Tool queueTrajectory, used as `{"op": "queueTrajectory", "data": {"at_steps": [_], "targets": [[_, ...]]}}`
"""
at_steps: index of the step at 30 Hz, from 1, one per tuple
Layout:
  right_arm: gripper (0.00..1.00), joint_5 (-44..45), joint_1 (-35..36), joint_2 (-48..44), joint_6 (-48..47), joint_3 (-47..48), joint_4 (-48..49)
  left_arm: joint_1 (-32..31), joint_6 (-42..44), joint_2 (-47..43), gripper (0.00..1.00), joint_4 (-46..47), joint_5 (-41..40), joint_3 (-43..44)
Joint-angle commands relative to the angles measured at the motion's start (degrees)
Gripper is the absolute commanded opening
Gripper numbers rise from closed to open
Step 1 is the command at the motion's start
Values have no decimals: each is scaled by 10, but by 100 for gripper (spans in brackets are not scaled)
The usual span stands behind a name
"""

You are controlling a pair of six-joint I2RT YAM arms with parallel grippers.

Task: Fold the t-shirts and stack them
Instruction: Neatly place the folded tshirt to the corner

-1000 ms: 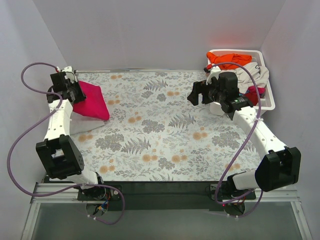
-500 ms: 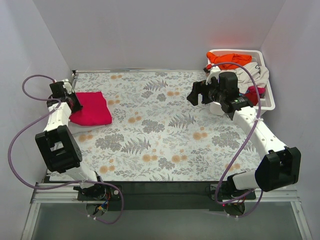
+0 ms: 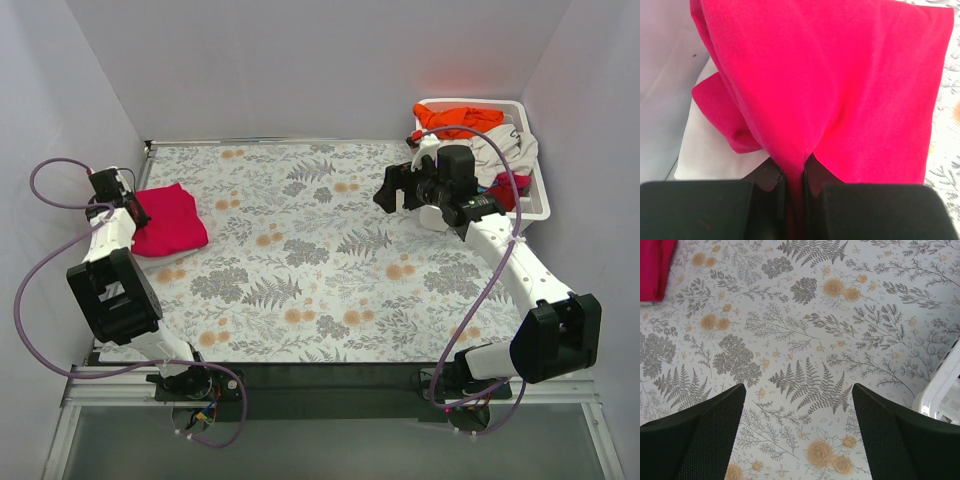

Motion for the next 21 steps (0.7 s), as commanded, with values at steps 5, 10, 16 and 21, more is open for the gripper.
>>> {"op": "queueTrajectory", "data": {"at_steps": [5, 10, 16, 21], "targets": [[80, -8, -3, -14, -5, -1, 25, 14, -15, -5, 0, 7, -77, 4], [80, -8, -3, -11, -6, -1, 25, 14, -27, -25, 0, -5, -112, -1], [80, -8, -3, -15, -7, -3, 25, 17, -62, -5, 51, -38, -156, 36], [81, -13, -4, -11, -6, -2, 26, 5, -82, -90, 90, -44, -134, 65]]}}
